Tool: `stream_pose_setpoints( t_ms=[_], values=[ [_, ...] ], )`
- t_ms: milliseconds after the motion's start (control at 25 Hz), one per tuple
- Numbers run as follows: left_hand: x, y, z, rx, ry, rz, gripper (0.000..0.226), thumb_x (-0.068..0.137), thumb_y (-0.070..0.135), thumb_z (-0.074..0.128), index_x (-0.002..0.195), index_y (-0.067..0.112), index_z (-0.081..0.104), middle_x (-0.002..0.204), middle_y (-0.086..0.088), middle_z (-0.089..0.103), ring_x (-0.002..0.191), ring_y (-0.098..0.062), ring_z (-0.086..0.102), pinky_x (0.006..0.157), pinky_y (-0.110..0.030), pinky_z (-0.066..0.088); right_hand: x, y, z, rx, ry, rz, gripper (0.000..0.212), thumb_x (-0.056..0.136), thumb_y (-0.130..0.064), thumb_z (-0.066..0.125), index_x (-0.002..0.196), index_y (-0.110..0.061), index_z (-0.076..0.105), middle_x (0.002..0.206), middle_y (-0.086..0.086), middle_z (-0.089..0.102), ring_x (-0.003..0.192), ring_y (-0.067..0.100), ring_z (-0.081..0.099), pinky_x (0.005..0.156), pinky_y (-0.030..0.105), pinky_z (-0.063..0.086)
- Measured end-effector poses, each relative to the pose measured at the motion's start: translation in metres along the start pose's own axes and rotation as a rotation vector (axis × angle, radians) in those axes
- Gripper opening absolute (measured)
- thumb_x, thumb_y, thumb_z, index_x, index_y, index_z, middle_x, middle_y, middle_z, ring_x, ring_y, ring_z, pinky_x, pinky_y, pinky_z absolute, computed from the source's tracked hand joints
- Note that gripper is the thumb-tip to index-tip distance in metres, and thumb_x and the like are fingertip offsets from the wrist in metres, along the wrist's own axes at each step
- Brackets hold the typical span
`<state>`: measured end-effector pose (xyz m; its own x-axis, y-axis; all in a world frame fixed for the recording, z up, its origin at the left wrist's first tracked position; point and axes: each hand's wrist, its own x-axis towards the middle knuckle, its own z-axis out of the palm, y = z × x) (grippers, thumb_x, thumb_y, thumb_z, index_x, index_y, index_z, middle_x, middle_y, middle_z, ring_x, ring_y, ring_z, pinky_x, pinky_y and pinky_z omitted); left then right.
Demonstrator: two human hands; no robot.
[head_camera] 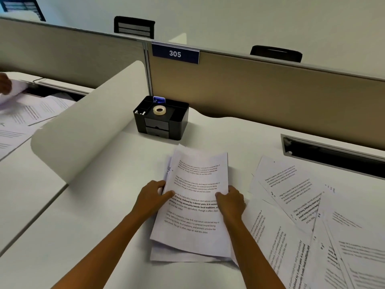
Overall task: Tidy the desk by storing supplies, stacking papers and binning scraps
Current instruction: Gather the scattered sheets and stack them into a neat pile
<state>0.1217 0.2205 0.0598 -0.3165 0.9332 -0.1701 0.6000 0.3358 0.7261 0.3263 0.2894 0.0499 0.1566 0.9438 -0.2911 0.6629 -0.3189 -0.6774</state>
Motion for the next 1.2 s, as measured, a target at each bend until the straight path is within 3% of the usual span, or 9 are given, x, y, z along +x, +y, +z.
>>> stream_pose_setpoints(
  t_ms=[120, 400, 520, 640, 760, 840, 960, 1080, 1200],
  values=[
    [-0.019, -0.008, 0.009, 0.052, 0.052, -0.044, 0.02, 0.09, 0.033, 0.056, 0.096, 0.014, 0.052, 0.098, -0.001, 0.05, 0.087, -0.015, 0.054, 0.065, -0.013, 0.036, -0.023, -0.008, -0.001, -0.076, -0.106, 0.062, 0.04, 0.083, -0.025, 0.057, 0.117, -0.015, 0.04, 0.116, 0.013, 0.045, 0.098, 0.027, 0.053, 0.08, 0.03, 0.045],
    [-0.053, -0.014, 0.007, -0.09, 0.023, -0.064, 0.024, 0.093, 0.031, 0.051, 0.112, 0.015, 0.05, 0.103, 0.002, 0.054, 0.088, -0.013, 0.054, 0.073, -0.02, 0.043, -0.043, -0.003, -0.008, 0.311, -0.199, 0.124, 0.038, 0.082, -0.004, 0.053, 0.118, -0.004, 0.042, 0.103, 0.007, 0.059, 0.088, 0.022, 0.061, 0.075, 0.033, 0.055],
    [-0.07, -0.009, -0.002, -0.275, 0.081, -0.014, 0.018, 0.09, 0.029, 0.057, 0.1, 0.014, 0.053, 0.101, 0.003, 0.062, 0.083, -0.011, 0.061, 0.065, -0.014, 0.045, -0.057, 0.0, -0.018, 0.383, -0.159, -0.005, 0.033, 0.082, -0.005, 0.057, 0.115, -0.008, 0.055, 0.108, 0.009, 0.066, 0.088, 0.022, 0.065, 0.074, 0.033, 0.057],
    [-0.08, 0.004, -0.015, -0.394, 0.197, 0.054, 0.021, 0.085, 0.031, 0.064, 0.085, 0.015, 0.051, 0.094, 0.002, 0.068, 0.075, -0.012, 0.069, 0.059, -0.018, 0.052, -0.074, -0.006, -0.042, 0.5, -0.054, -0.185, 0.029, 0.087, -0.01, 0.061, 0.115, -0.014, 0.053, 0.108, 0.005, 0.064, 0.09, 0.02, 0.066, 0.076, 0.037, 0.058],
    [-0.088, 0.027, -0.028, -0.536, 0.34, 0.217, 0.024, 0.082, 0.028, 0.066, 0.085, 0.016, 0.046, 0.088, 0.009, 0.067, 0.074, -0.014, 0.07, 0.06, -0.027, 0.058, -0.094, -0.02, -0.066, 0.647, 0.149, -0.398, 0.021, 0.093, -0.015, 0.053, 0.109, -0.021, 0.044, 0.099, -0.009, 0.06, 0.083, 0.008, 0.064, 0.063, 0.019, 0.057],
    [-0.092, 0.043, -0.036, -0.633, 0.429, 0.318, 0.023, 0.083, 0.025, 0.065, 0.088, 0.02, 0.043, 0.085, 0.013, 0.064, 0.078, -0.015, 0.069, 0.062, -0.026, 0.058, -0.104, -0.026, -0.077, 0.732, 0.246, -0.502, 0.02, 0.093, -0.015, 0.053, 0.108, -0.022, 0.043, 0.099, -0.012, 0.059, 0.085, 0.008, 0.064, 0.062, 0.013, 0.054],
    [-0.1, 0.06, -0.046, -0.844, 0.46, 0.46, 0.035, 0.081, 0.03, 0.067, 0.094, 0.035, 0.034, 0.09, 0.008, 0.064, 0.084, -0.012, 0.066, 0.069, -0.02, 0.055, -0.116, -0.026, -0.083, 0.866, 0.212, -0.569, 0.031, 0.089, -0.027, 0.056, 0.113, -0.014, 0.043, 0.102, -0.003, 0.062, 0.088, 0.015, 0.066, 0.069, 0.023, 0.057],
    [-0.104, 0.066, -0.043, -0.837, 0.404, 0.545, 0.045, 0.078, 0.05, 0.063, 0.106, 0.04, 0.03, 0.1, 0.002, 0.065, 0.089, -0.014, 0.065, 0.069, -0.02, 0.055, -0.123, -0.016, -0.076, 0.856, 0.097, -0.513, 0.048, 0.08, -0.038, 0.057, 0.118, -0.014, 0.043, 0.108, -0.001, 0.062, 0.094, 0.015, 0.064, 0.074, 0.029, 0.058],
    [-0.105, 0.07, -0.033, -0.741, 0.46, 0.496, 0.024, 0.086, 0.04, 0.051, 0.104, 0.032, 0.038, 0.098, 0.006, 0.063, 0.086, -0.013, 0.065, 0.063, -0.02, 0.056, -0.126, -0.012, -0.072, 0.838, 0.091, -0.448, 0.037, 0.088, -0.034, 0.058, 0.121, -0.018, 0.05, 0.11, 0.0, 0.064, 0.098, 0.021, 0.064, 0.078, 0.038, 0.057]
  ],
)
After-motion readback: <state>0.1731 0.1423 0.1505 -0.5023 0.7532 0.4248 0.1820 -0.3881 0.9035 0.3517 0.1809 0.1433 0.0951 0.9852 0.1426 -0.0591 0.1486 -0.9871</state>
